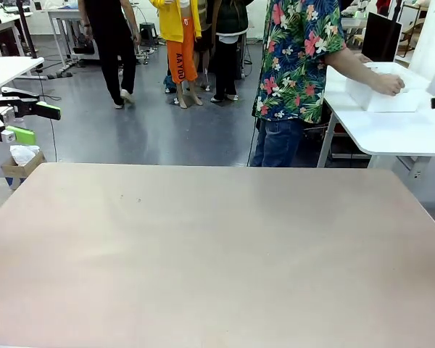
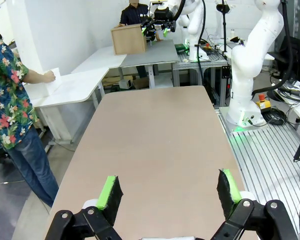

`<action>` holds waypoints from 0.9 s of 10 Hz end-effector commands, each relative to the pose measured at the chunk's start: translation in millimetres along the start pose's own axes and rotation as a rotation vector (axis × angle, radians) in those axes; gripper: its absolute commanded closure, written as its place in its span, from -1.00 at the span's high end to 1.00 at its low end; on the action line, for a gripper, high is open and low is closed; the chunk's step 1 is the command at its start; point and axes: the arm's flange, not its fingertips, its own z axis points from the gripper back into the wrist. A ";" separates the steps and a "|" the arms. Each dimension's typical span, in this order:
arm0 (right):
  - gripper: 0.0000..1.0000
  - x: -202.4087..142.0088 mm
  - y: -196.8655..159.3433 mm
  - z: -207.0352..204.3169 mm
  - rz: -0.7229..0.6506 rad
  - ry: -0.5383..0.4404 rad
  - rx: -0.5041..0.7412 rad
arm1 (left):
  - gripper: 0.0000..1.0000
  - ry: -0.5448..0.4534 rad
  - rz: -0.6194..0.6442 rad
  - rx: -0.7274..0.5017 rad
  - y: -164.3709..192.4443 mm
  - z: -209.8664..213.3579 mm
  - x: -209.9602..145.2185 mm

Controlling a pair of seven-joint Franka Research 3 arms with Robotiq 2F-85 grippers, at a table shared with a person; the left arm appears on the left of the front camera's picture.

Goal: Stack the cups and store them in the basket.
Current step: Place the stack of Reusable plastic cups into the Pantry Basket.

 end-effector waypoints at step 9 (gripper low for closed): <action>1.00 2.7 0.2 0.2 0.008 -0.019 -0.002 | 1.00 -0.005 0.006 0.002 -0.6 -0.3 3.1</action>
